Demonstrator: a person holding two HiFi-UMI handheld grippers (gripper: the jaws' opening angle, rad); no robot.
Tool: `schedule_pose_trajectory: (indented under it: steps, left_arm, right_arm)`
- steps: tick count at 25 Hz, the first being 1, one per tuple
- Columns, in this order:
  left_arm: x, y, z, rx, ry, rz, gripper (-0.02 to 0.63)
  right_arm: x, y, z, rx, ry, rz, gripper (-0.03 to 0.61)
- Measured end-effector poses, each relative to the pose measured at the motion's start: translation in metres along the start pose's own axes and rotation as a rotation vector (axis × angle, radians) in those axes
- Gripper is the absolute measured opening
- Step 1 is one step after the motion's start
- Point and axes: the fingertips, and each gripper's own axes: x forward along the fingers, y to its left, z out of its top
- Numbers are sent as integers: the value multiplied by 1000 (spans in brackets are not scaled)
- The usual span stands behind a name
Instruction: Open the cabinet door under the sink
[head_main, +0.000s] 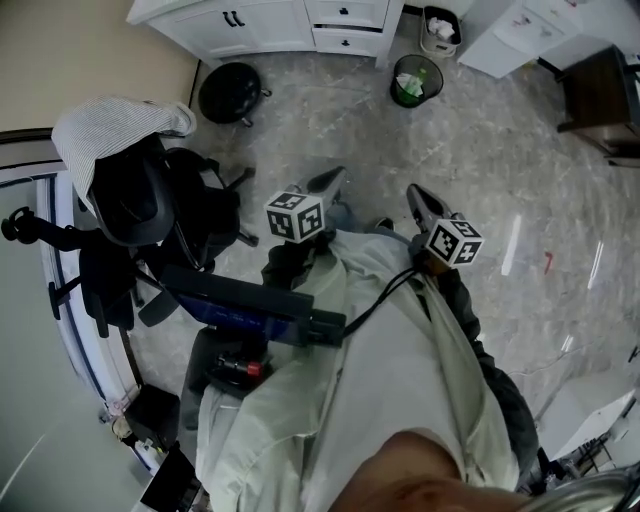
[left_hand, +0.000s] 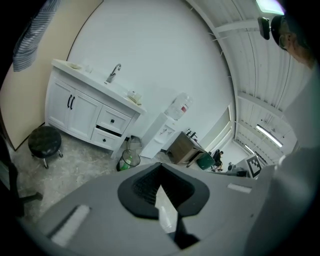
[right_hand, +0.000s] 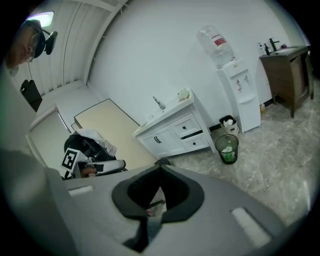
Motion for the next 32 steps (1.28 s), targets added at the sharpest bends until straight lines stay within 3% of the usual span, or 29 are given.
schedule_pose_trajectory:
  steps: [9, 14, 19, 24, 28, 32]
  left_arm:
    - [8, 44, 41, 46, 52, -75, 6]
    - [6, 72, 52, -34, 24, -46, 6]
    - [16, 94, 63, -66, 15, 4, 6]
    - [26, 127, 92, -48, -2, 109, 6]
    - [50, 145, 119, -48, -19, 186, 6]
    - [89, 149, 150, -66, -28, 213, 6]
  right_arm:
    - [68, 38, 17, -37, 41, 2, 0]
    - [97, 50, 17, -92, 138, 22, 0]
    - [125, 40, 36, -83, 168, 45, 0]
    - [182, 42, 65, -90, 225, 154, 1]
    - [221, 52, 102, -124, 273, 324, 0]
    - [246, 45, 153, -131, 266, 453, 0]
